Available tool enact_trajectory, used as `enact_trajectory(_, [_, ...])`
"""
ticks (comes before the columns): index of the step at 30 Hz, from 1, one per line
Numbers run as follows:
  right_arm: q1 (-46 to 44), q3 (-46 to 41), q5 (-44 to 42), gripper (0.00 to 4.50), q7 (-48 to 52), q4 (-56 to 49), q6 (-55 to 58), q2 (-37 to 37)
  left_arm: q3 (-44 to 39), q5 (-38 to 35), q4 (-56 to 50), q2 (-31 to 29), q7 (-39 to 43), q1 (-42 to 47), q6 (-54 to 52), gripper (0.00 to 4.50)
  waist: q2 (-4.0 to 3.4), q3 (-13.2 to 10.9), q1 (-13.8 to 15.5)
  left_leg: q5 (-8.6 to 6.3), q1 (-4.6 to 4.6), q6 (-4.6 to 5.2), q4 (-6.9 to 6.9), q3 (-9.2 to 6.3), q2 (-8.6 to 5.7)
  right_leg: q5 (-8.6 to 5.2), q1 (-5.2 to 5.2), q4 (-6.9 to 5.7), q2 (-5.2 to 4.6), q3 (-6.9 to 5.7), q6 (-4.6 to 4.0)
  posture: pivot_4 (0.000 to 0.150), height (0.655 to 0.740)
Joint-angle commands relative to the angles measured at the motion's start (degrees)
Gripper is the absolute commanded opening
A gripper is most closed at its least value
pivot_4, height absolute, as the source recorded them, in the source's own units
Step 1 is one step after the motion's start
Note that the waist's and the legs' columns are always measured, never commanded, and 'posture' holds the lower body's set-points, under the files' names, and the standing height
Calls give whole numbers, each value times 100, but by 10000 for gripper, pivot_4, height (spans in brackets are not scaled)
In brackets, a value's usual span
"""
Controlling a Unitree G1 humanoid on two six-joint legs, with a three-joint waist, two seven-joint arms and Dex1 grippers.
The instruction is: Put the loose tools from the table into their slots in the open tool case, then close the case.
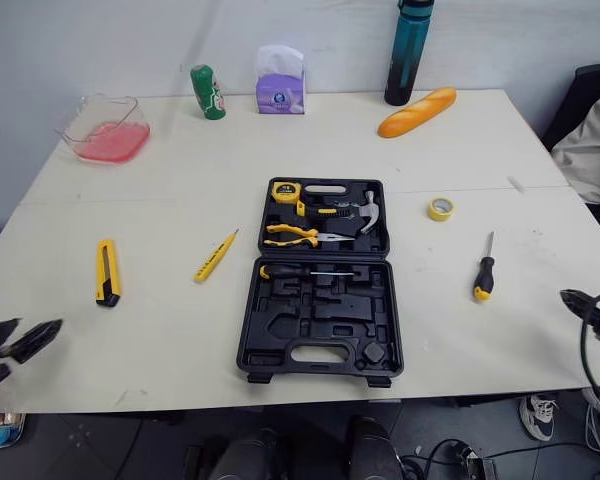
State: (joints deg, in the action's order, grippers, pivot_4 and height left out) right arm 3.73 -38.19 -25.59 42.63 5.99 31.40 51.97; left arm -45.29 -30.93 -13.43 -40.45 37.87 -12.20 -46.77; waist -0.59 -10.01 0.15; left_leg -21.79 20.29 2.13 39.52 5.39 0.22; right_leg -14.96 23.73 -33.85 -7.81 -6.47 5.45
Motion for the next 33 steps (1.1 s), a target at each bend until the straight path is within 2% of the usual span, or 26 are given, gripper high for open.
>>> enact_trajectory(1, [-42,169,-323,45000,-661,-1348,648,-473,885,-876,-1440,-133,305,371,-376,44676,0,0,4,0,0,0,1,0,-1,0,-1,0,0,2,1,1500,7394])
enact_trajectory(8, [-320,727,-97,45000,-2330,-2612,1302,-1776,2342,-1711,-1917,-146,465,1967,-663,44676,-6,-4,-22,21,-4,-18,2,8,-1,2,-1,-16,28,8,4,1500,7394])
enact_trajectory(10, [-502,931,134,45000,-2840,-2540,1281,-2151,3219,-1479,-1775,-87,742,2766,-426,44676,-6,-4,-20,35,-3,-7,2,11,-3,2,-1,-27,35,8,4,1500,7394])
enact_trajectory(14, [-903,1175,378,45000,-3274,-2181,1018,-2632,4209,-1164,-1075,334,1175,4042,87,44676,-4,-6,-3,69,-2,19,2,13,-24,4,-1,-47,61,13,8,1500,7394])
enact_trajectory(19, [-1309,1365,800,45000,-3708,-1413,420,-2947,4908,-539,-298,800,1747,4729,1139,44676,-4,-6,-34,74,-2,22,-18,25,-16,7,2,-24,97,13,14,1500,7394])
enact_trajectory(22, [-1419,1228,935,36233,-4132,-1119,51,-3227,5037,-440,77,1071,1916,4984,1420,45000,-3,-6,-31,80,-2,12,-24,34,2,9,3,-14,122,6,16,1500,7394])
enact_trajectory(27, [-1208,1255,856,11722,-4107,-1307,-161,-3423,5075,-407,278,1234,2048,5085,1530,45000,-3,-6,-10,90,-5,1,-24,23,12,9,0,-19,123,36,15,1500,7394])
enact_trajectory(30, [-1035,1277,744,11617,-3808,-1641,-155,-3235,5038,-445,198,1211,2077,5026,1508,45000,-3,-6,-10,90,-1,2,-23,19,11,9,-1,-16,120,36,15,1500,7394])
enact_trajectory(33, [-1016,1404,317,11617,-2941,-2154,106,-2700,4949,-476,107,1020,2125,4915,1389,45000,-6,-9,-25,91,1,3,-23,20,9,9,1,-15,120,38,16,1500,7394])
